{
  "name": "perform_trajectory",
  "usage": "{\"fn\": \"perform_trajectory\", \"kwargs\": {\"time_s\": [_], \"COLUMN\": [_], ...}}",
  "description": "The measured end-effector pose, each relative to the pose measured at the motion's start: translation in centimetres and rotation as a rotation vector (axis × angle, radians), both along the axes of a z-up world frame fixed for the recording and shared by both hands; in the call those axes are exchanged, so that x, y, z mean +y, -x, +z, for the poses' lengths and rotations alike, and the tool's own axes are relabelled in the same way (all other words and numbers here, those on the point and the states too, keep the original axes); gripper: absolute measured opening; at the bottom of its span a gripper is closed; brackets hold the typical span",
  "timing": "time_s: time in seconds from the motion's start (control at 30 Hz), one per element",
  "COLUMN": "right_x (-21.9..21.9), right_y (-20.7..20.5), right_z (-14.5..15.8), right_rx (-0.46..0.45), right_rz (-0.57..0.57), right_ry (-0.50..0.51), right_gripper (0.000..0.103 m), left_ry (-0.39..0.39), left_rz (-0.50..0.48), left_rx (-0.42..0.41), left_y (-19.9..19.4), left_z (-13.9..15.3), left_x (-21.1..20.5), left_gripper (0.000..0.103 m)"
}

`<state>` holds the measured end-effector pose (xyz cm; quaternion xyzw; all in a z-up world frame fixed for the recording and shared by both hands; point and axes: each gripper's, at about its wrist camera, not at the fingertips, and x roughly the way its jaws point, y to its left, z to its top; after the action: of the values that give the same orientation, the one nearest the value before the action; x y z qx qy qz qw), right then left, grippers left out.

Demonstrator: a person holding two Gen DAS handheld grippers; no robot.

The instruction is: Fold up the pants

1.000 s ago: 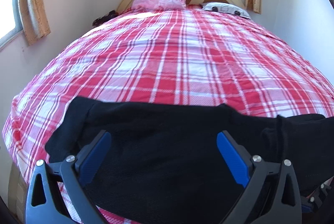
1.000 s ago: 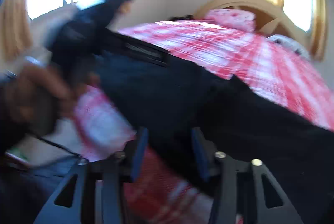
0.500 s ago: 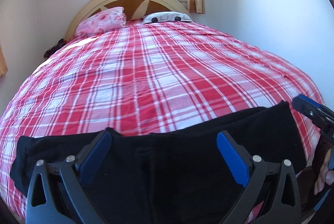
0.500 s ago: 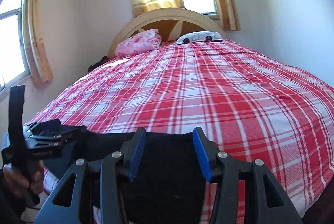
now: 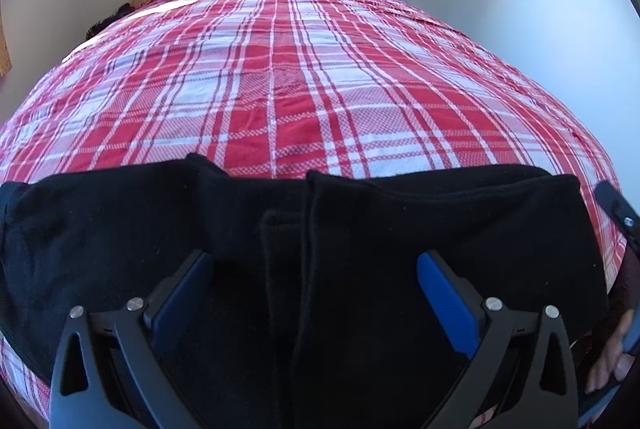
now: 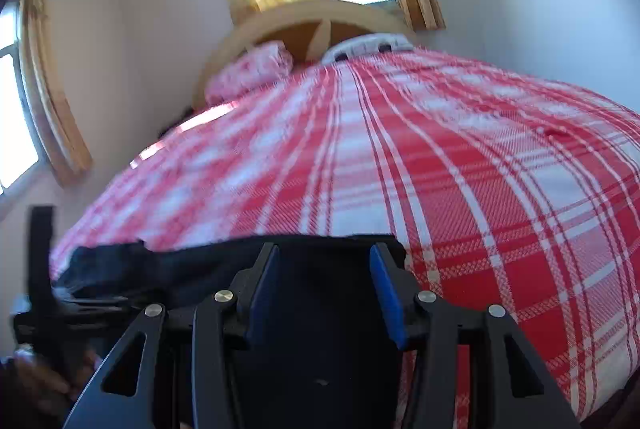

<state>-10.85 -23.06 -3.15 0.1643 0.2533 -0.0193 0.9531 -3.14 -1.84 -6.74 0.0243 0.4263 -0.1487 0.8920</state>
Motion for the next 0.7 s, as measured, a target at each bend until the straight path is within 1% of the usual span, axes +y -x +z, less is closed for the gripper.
{"fn": "perform_trajectory", "kwargs": {"time_s": [0.03, 0.07, 0.13, 0.2, 0.27, 0.33, 0.43, 0.47, 0.5, 0.53, 0.57, 0.67, 0.7], "right_x": [0.4, 1.2, 2.7, 3.9, 4.3, 4.6, 5.1, 5.1, 5.2, 5.5, 6.1, 7.8, 8.7], "right_y": [0.6, 1.3, 1.9, 2.1, 1.0, 1.4, 1.1, 1.4, 1.8, 2.3, 2.5, 1.5, 0.9], "right_z": [0.5, 0.9, 0.5, -0.7, -3.0, -2.9, -1.9, -1.3, -0.6, 0.0, 0.4, 0.4, 0.2], "right_rx": [-0.021, -0.027, -0.015, 0.018, 0.119, 0.078, 0.123, 0.107, 0.065, 0.025, 0.010, 0.027, 0.049], "right_rz": [0.016, 0.023, 0.045, 0.080, 0.079, 0.055, 0.044, 0.054, 0.078, 0.099, 0.119, 0.213, 0.246], "right_ry": [0.020, 0.061, 0.090, 0.087, 0.062, 0.066, 0.068, 0.040, -0.004, -0.042, -0.069, -0.179, -0.215], "right_gripper": [0.050, 0.050, 0.050, 0.050, 0.050, 0.053, 0.053, 0.053, 0.053, 0.053, 0.053, 0.053, 0.053], "left_ry": [-0.002, -0.002, 0.008, 0.017, 0.004, -0.011, -0.059, -0.080, -0.093, -0.099, -0.101, -0.104, -0.106], "left_rz": [0.001, 0.002, 0.001, -0.001, -0.006, -0.003, 0.028, 0.042, 0.053, 0.065, 0.082, 0.177, 0.231], "left_rx": [-0.003, -0.005, 0.002, 0.013, 0.018, 0.011, -0.043, -0.066, -0.080, -0.089, -0.095, -0.106, -0.112], "left_y": [0.0, 0.0, 0.0, -0.3, -0.3, -0.2, -0.1, 0.0, 0.0, 0.0, -0.1, -0.3, -0.3], "left_z": [0.0, -0.1, -0.2, -0.3, -0.2, 0.3, 1.3, 1.7, 1.9, 2.1, 2.3, 2.7, 2.8], "left_x": [0.0, -0.1, 0.2, 0.4, 0.5, 0.8, 1.9, 2.6, 3.3, 4.2, 5.1, 9.6, 11.9], "left_gripper": [0.103, 0.103, 0.103, 0.103, 0.103, 0.103, 0.103, 0.103, 0.103, 0.103, 0.103, 0.103, 0.103]}}
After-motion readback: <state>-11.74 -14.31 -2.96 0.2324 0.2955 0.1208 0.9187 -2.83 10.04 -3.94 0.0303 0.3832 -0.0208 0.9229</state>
